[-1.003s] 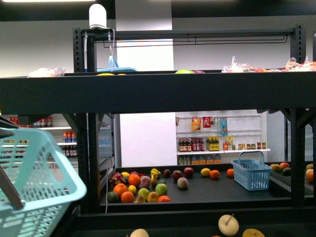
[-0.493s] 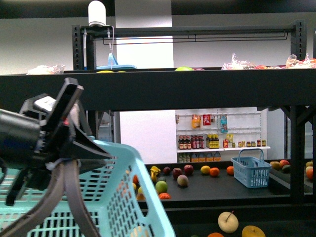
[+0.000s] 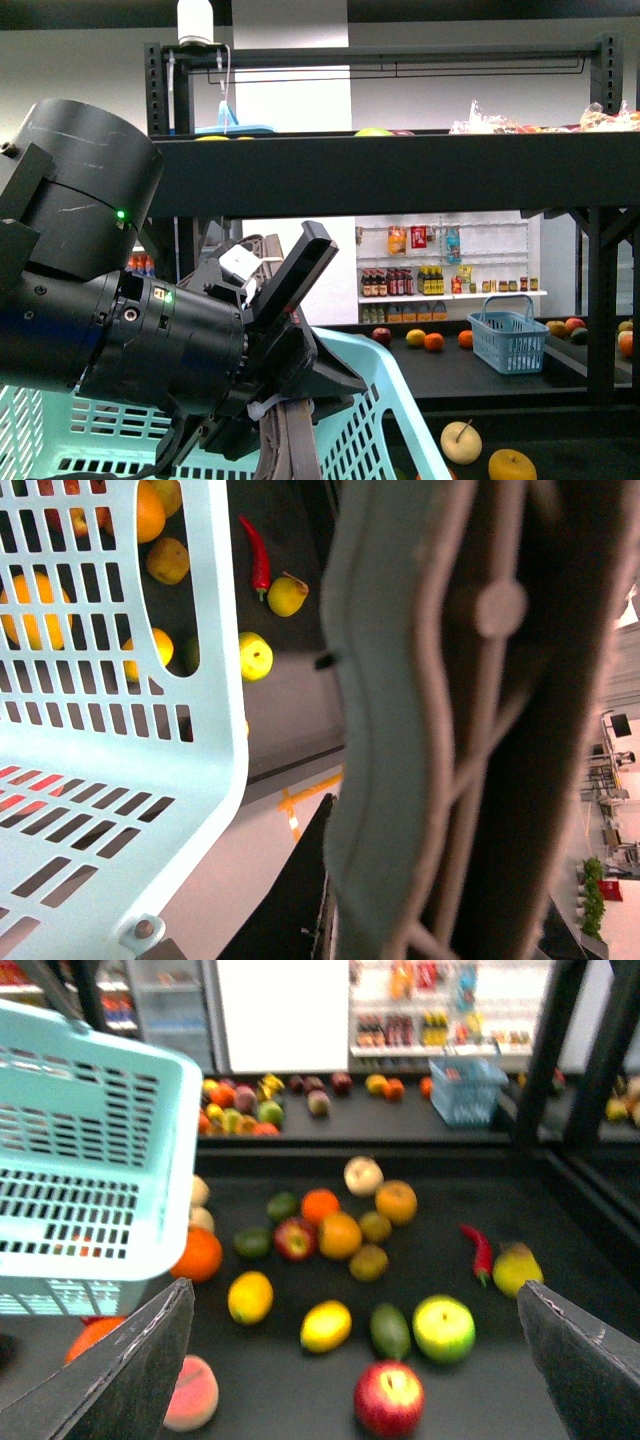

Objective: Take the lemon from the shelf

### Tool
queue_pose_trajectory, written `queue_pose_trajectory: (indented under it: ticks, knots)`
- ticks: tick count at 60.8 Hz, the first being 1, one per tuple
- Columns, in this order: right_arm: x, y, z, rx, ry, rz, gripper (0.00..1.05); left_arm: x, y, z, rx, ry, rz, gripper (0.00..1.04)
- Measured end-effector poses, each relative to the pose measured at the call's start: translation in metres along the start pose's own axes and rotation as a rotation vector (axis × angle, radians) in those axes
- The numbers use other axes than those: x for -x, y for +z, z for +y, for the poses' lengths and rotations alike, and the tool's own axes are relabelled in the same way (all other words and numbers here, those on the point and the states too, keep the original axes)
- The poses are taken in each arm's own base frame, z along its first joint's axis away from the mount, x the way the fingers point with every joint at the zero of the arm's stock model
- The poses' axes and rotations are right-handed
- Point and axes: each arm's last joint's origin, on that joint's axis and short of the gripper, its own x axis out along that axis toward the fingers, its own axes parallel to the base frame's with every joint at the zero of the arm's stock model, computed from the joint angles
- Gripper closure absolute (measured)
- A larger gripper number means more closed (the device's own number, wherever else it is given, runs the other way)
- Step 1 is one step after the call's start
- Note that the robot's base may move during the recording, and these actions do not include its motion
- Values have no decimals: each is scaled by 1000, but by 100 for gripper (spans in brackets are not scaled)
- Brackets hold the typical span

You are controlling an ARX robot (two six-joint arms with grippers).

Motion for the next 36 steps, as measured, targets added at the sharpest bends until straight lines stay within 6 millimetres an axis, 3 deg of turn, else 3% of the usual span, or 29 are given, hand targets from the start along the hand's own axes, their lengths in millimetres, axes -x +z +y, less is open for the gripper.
queue_pose_trajectory:
  ticks: [4, 8, 22, 36]
  knots:
    - [-4, 1, -1, -50, -64, 182, 7, -1, -1, 0, 1, 1, 2, 92]
    - [-26, 6, -3, -126, -68, 329, 7, -2, -1, -1, -3, -3, 4, 92]
    - [-105, 8, -11, -166, -77, 463, 7, -2, -1, -1, -6, 0, 1, 92]
    - [-195, -30, -17, -190, -122, 759, 7, -2, -1, -1, -5, 1, 0, 92]
